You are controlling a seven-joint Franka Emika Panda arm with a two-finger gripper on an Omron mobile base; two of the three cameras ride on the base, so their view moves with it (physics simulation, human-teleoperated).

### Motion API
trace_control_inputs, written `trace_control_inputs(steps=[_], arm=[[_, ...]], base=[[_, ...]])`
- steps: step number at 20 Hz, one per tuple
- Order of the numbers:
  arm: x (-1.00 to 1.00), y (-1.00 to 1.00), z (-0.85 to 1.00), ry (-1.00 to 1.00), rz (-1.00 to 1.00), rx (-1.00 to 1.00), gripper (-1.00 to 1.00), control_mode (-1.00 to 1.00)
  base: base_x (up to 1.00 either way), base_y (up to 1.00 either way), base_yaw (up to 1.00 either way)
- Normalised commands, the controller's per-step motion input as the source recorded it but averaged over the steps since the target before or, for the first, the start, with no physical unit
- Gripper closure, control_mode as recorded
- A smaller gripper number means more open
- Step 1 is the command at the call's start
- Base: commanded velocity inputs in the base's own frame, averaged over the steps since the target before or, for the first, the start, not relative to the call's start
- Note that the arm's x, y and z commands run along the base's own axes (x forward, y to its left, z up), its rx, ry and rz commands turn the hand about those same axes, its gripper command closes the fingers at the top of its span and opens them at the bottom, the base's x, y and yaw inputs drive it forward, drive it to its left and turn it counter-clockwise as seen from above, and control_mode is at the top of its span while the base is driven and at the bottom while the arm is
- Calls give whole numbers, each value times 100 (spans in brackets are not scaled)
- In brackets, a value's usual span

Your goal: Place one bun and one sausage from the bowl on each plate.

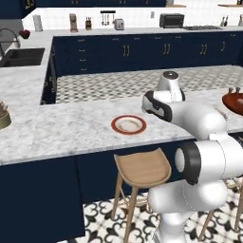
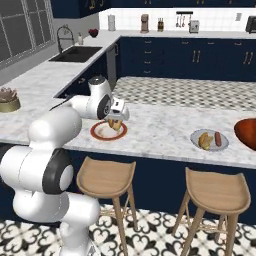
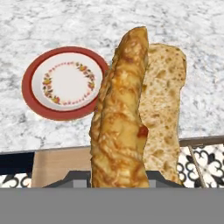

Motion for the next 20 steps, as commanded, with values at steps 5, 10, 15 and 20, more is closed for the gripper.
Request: trace_control_inputs(steps=[5, 10, 15, 20], arm=[[0, 0, 0, 0, 0, 0, 100, 100], [0, 0, 0, 0, 0, 0, 100, 100], [0, 0, 0, 0, 0, 0, 100, 100], [22, -12, -26, 0, 6, 1, 100, -100]], base=[[28, 67, -7], [46, 7, -2], [62, 0, 0], [21, -1, 2]])
